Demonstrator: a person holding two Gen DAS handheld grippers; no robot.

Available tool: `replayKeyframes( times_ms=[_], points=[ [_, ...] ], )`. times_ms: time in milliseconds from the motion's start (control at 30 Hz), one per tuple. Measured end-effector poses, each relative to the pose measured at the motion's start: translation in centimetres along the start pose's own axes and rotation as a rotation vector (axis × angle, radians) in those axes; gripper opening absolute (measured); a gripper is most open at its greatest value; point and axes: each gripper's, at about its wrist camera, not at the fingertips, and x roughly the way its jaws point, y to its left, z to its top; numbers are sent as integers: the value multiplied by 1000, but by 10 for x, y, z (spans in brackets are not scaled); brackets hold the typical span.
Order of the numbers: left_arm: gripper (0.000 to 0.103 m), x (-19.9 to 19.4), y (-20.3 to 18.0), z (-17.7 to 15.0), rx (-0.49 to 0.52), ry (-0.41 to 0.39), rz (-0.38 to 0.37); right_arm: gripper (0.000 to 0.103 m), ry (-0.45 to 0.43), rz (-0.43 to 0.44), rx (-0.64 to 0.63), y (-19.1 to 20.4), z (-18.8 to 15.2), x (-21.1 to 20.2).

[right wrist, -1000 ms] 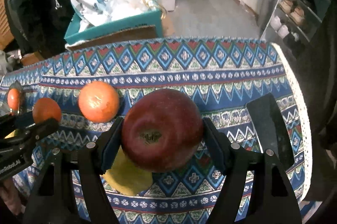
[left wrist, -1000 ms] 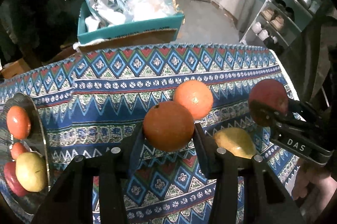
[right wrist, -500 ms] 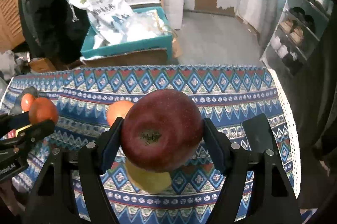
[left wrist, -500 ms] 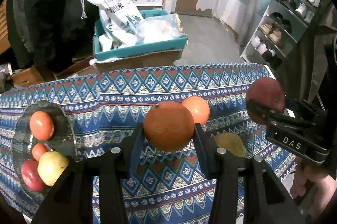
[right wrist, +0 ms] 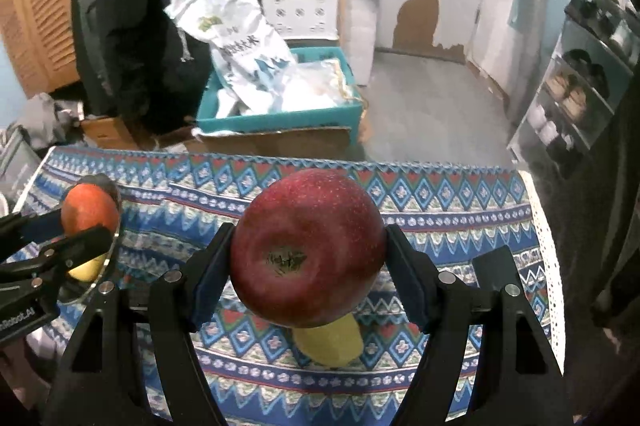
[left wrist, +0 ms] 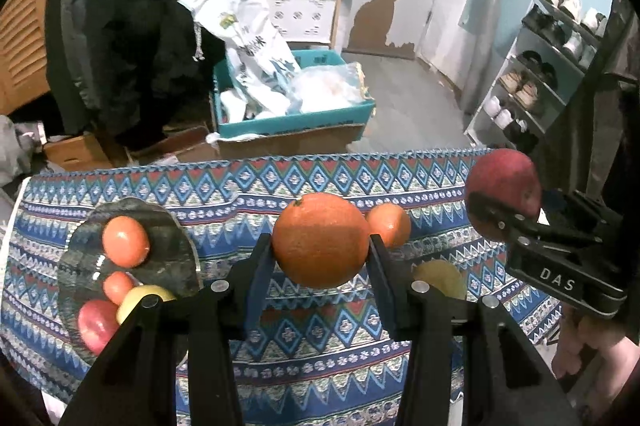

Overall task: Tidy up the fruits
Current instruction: 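Carry the tangerine with the left gripper while the right gripper carries the apple to the plate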

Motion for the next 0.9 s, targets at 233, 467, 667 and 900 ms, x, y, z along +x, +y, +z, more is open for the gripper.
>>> replayKeyframes(
  times_ms=[233,467,667,900],
  points=[
    [47,-16,21,-1,-23,-23,16,74,-33,38,-37,27,9,-17],
    [47,-29,43,-1,-61,-40,33,74,-55,66,-68,52,18,-26],
    [47,-36,60,-1,-90,-59,48,74,-61,85,-91,72,27,-24],
    [47,-40,81,-3,-128,-64,63,74,-48,113,-118,98,33,-13]
  ],
)
